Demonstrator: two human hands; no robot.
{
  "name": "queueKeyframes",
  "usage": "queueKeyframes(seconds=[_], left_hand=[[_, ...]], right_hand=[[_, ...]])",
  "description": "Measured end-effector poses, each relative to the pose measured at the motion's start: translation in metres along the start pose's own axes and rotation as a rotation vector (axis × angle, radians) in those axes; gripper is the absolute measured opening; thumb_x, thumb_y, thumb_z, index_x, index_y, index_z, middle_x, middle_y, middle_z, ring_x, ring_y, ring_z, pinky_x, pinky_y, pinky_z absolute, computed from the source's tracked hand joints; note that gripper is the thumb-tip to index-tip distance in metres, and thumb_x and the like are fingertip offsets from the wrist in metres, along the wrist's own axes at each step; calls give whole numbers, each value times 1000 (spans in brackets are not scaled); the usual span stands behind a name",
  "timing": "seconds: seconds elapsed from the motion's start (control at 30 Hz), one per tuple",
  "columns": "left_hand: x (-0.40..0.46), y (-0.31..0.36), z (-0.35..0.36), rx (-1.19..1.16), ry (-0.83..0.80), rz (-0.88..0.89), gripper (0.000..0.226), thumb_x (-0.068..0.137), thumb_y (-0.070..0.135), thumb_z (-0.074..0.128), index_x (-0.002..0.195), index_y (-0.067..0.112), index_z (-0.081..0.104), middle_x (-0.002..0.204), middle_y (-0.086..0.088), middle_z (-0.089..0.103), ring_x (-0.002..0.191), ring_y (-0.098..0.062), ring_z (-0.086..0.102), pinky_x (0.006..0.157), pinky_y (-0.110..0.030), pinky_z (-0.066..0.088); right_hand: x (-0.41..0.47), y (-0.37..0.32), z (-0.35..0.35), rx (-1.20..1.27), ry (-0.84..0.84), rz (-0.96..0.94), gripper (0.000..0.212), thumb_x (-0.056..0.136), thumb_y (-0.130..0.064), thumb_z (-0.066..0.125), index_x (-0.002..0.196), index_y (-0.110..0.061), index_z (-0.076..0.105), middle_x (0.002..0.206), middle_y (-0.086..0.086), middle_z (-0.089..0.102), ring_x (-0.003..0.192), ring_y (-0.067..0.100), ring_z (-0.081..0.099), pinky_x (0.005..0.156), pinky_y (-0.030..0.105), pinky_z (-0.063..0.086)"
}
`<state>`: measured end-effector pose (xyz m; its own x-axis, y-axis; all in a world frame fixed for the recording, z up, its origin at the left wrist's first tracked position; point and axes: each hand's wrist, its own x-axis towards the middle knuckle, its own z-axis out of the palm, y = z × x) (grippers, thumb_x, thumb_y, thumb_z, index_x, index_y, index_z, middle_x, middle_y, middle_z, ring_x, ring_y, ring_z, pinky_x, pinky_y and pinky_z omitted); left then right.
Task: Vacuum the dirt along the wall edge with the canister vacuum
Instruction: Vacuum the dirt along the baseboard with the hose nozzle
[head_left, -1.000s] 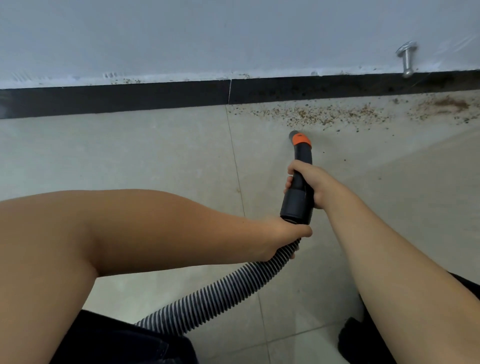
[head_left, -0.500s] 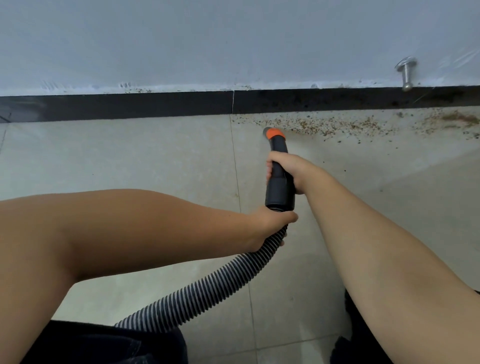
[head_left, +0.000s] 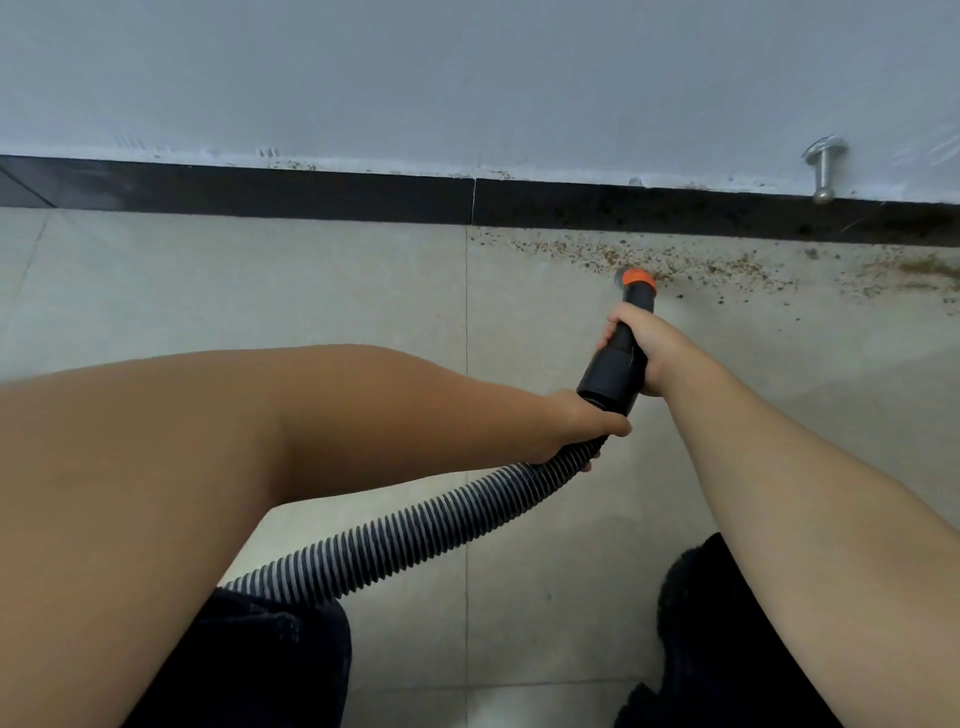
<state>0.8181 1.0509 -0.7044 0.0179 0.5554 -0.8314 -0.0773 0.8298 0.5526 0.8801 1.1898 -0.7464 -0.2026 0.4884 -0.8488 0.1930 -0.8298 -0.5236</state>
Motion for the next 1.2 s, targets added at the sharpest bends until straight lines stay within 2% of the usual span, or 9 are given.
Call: queueKeyframes(seconds=[0.27, 0.4, 0.53, 0.67, 0.77, 0.9, 0.93, 1.07, 1.2], left_hand=[[3, -13, 20, -195, 84, -40, 18, 90, 20, 62, 91, 11, 46, 71, -6, 49, 54, -17, 50, 34, -14, 41], [2, -11, 20, -265, 150, -28, 17, 90, 18, 61, 87, 13, 45, 71, -6, 48, 54, -16, 49, 35, -13, 41], [2, -1, 20, -219, 153, -47, 18, 89, 22, 64, 89, 14, 47, 73, -6, 52, 55, -15, 52, 39, -16, 44], [9, 13, 29, -197, 131, -41, 24, 87, 27, 67, 96, 12, 51, 75, -6, 55, 56, -15, 55, 51, -22, 49], [19, 16, 40, -284, 128, -18, 27, 88, 26, 67, 104, 10, 52, 75, -5, 55, 56, -16, 54, 46, -19, 46], [26, 7, 41, -414, 155, -2, 19, 89, 25, 66, 88, 14, 50, 73, -5, 53, 54, -16, 53, 41, -16, 45], [24, 4, 40, -440, 170, -7, 19, 89, 24, 65, 87, 14, 50, 73, -5, 53, 54, -16, 52, 40, -16, 45], [18, -7, 26, -494, 219, -10, 17, 90, 20, 64, 87, 13, 49, 71, -6, 51, 54, -16, 51, 36, -14, 43], [17, -8, 16, -496, 244, -15, 17, 89, 19, 64, 87, 12, 48, 71, -6, 51, 54, -16, 51, 36, -14, 43]], right_hand=[[-2, -1, 22, -378, -194, 7, 14, 80, -14, 58, 67, -11, 52, 53, 4, 59, 51, 18, 55, 68, 33, 50], [-2, -5, 36, -435, -265, 12, 13, 80, -13, 58, 69, -11, 53, 52, 4, 60, 51, 18, 55, 68, 33, 51], [1, -12, 28, -395, -237, 12, 7, 81, -12, 58, 78, -10, 52, 52, 2, 59, 49, 17, 57, 64, 30, 53], [6, -24, 4, -284, -130, 5, 11, 82, -10, 58, 90, -10, 50, 48, 1, 57, 42, 16, 58, 57, 29, 52], [14, -32, -2, -345, -108, -27, 11, 82, -11, 60, 90, -10, 52, 49, 1, 58, 44, 16, 58, 61, 30, 53], [14, -30, 18, -471, -214, -25, 8, 83, -12, 60, 82, -10, 53, 50, 3, 60, 43, 15, 58, 54, 25, 53], [13, -27, 25, -494, -239, -22, 8, 82, -12, 61, 82, -10, 53, 51, 3, 60, 44, 16, 58, 56, 26, 54], [10, -16, 50, -580, -291, -44, 10, 81, -15, 61, 85, -10, 54, 53, 3, 63, 53, 18, 58, 79, 38, 54], [9, -14, 62, -579, -309, -54, 11, 80, -14, 61, 87, -9, 55, 53, 3, 63, 53, 18, 59, 76, 37, 54]])
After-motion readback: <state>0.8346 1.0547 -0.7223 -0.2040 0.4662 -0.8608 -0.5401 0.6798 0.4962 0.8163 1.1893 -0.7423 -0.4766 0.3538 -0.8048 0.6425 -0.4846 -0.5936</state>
